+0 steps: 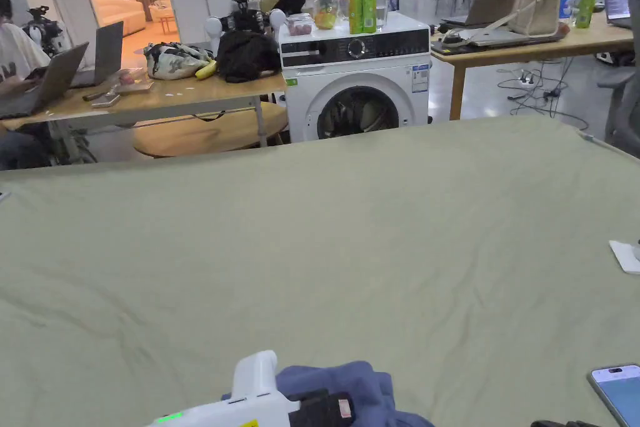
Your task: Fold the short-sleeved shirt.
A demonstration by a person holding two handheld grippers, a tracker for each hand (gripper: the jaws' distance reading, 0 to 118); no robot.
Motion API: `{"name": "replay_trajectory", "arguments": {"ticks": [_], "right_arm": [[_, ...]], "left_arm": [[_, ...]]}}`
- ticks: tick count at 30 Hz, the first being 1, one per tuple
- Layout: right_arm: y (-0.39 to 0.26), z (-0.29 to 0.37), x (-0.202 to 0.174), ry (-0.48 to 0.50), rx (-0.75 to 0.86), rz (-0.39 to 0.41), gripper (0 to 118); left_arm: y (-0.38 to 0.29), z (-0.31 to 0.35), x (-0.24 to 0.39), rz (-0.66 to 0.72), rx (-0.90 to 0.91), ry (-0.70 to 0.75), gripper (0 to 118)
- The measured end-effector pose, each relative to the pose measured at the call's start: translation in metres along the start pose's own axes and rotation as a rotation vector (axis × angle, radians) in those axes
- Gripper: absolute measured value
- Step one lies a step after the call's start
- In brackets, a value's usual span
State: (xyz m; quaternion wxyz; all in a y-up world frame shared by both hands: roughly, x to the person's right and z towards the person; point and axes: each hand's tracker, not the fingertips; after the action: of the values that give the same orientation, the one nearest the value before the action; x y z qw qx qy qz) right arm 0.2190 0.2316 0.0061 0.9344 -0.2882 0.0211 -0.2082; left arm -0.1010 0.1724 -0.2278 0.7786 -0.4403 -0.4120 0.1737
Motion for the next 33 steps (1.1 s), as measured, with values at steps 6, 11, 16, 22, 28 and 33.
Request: {"name": "replay_trajectory", "arguments": {"ticks": [6, 11, 16, 22, 28, 33], "right_arm": [[-0.007, -0.016, -0.012, 0.025, -0.039, -0.020, 0], [-0.001, -0.054, -0.037, 0.117, -0.093, 0.002, 0], [0.020, -0.111, -0.067, 0.177, -0.155, 0.064, 0], [-0.013, -0.175, -0.066, 0.015, -0.401, 0.166, 0], [-0.018, -0.163, -0.052, 0.087, -0.268, 0.047, 0], [-0.015, -0.164, -0.057, 0.070, -0.277, 0.092, 0]], "left_arm": [[-0.025, -0.032, 0.032, -0.198, -0.055, 0.107, 6], [-0.012, 0.002, 0.019, -0.076, 0.035, -0.001, 8], [0.001, 0.080, -0.002, 0.001, 0.213, -0.046, 65], [-0.003, 0.128, -0.070, 0.194, 0.257, 0.026, 74], [-0.016, 0.088, -0.098, 0.300, 0.165, -0.085, 74], [-0.022, 0.053, -0.102, 0.286, 0.127, -0.087, 67]]}}
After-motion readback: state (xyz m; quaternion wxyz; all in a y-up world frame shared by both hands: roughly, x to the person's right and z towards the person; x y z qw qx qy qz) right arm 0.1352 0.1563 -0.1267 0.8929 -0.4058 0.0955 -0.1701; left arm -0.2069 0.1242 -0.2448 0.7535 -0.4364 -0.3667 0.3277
